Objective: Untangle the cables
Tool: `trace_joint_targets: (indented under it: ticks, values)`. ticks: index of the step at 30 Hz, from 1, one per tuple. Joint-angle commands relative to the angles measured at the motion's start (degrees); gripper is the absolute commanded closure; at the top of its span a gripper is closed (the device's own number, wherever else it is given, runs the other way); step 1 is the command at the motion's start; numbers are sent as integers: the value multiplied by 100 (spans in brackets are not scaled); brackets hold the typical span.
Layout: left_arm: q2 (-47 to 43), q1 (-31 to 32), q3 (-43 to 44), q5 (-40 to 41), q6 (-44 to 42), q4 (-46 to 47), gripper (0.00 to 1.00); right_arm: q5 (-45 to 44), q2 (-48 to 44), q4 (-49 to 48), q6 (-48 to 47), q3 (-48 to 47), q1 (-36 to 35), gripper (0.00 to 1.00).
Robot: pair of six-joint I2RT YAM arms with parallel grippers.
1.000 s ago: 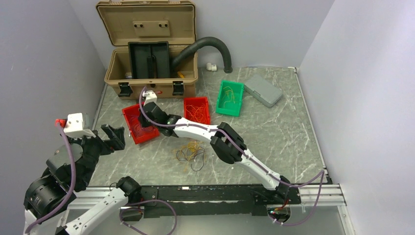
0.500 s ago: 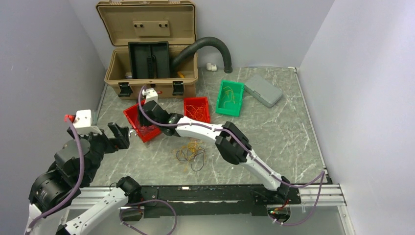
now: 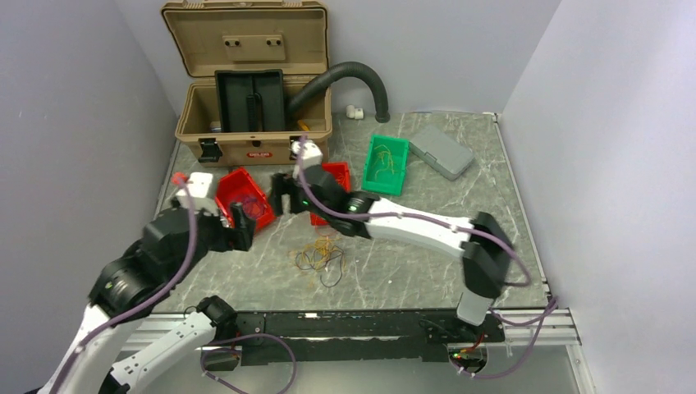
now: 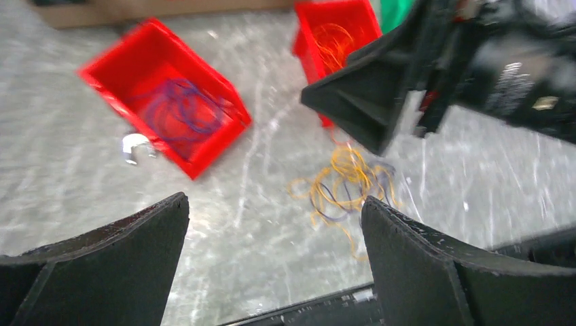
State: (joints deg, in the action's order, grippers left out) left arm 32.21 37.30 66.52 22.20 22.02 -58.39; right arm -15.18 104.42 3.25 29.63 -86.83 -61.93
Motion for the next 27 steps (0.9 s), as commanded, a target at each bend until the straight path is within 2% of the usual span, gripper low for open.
trace_joint_targets:
  ticks: [1,5,8,12,18,22,24,27]
  values:
    - [346,-17,-730,-1760,43,831,1,-189,-1564,82,216,1788,91,17]
    - [590,-9,-1586,-2846,205,1667,1,-201,-2876,504,634,3094,107,20]
    - [953,28,-2123,-3452,351,2267,6,-143,-3555,628,953,3908,102,24]
    - [1460,249,-2405,-3756,431,2767,9,-24,-4087,463,1033,4763,102,31]
    - [1987,637,-2396,-3566,394,3059,11,325,-3778,17,505,5091,187,40]
    - [2136,647,-2390,-3384,324,3014,14,1107,-3216,-539,233,5074,601,49]
    - [2160,639,-2389,-3358,314,2995,20,1421,-3003,-826,160,5068,816,52]
    - [2229,619,-2345,-3280,299,2918,23,1704,-2672,-1024,3,4945,1020,53]
